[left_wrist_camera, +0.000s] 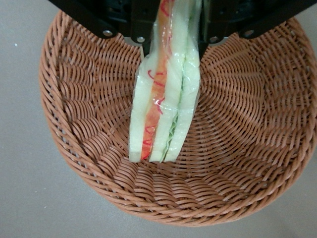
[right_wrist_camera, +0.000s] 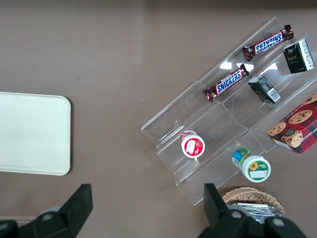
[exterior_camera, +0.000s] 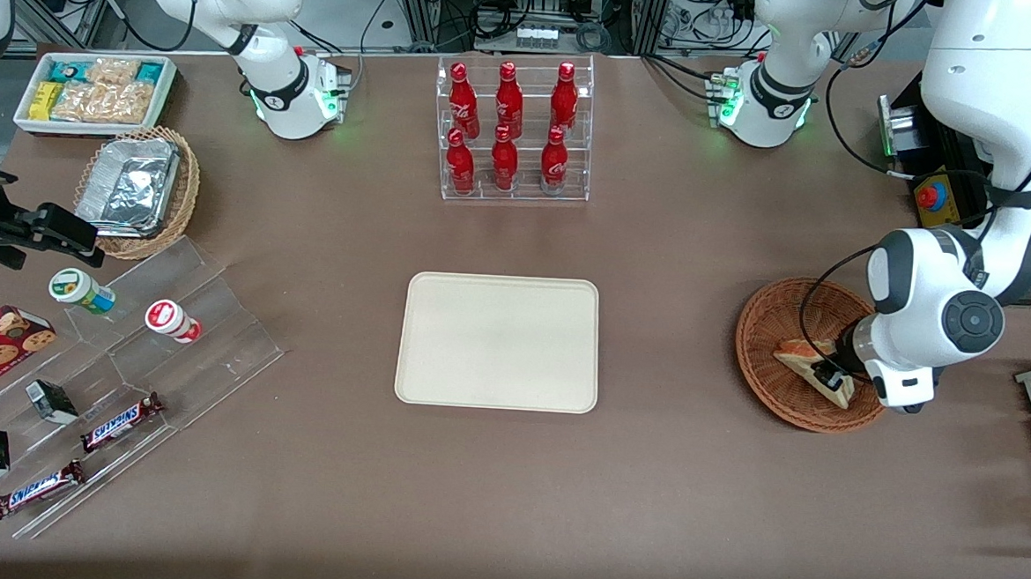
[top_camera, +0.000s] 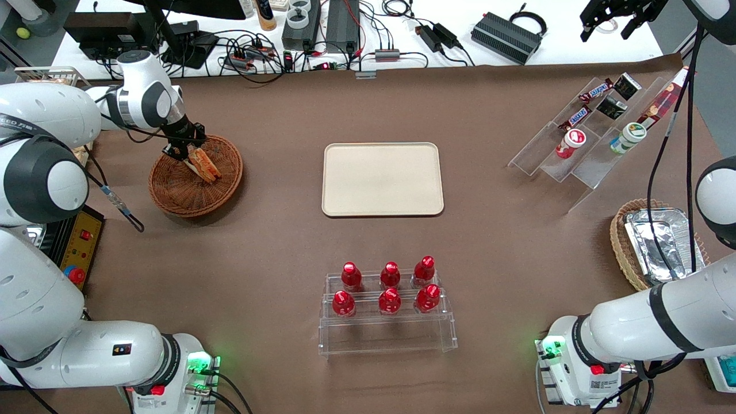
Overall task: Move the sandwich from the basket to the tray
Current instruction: 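Lower the open left gripper around the sandwich and close it, then lift the sandwich and carry it with the left gripper over the tray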
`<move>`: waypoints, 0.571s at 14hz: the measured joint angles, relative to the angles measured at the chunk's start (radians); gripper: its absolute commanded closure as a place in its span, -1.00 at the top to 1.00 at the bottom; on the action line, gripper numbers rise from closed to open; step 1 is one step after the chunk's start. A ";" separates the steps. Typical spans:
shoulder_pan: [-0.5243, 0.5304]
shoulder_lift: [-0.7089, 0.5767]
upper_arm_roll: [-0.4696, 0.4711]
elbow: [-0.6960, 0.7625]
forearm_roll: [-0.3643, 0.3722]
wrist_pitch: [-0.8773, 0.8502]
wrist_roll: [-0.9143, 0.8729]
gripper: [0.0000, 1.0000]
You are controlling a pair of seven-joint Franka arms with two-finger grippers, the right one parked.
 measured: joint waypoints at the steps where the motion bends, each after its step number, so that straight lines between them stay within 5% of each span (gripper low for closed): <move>1: -0.002 -0.011 -0.003 0.016 0.001 -0.048 0.006 -0.81; 8: -0.158 -0.189 -0.009 0.104 0.025 -0.365 0.085 -0.81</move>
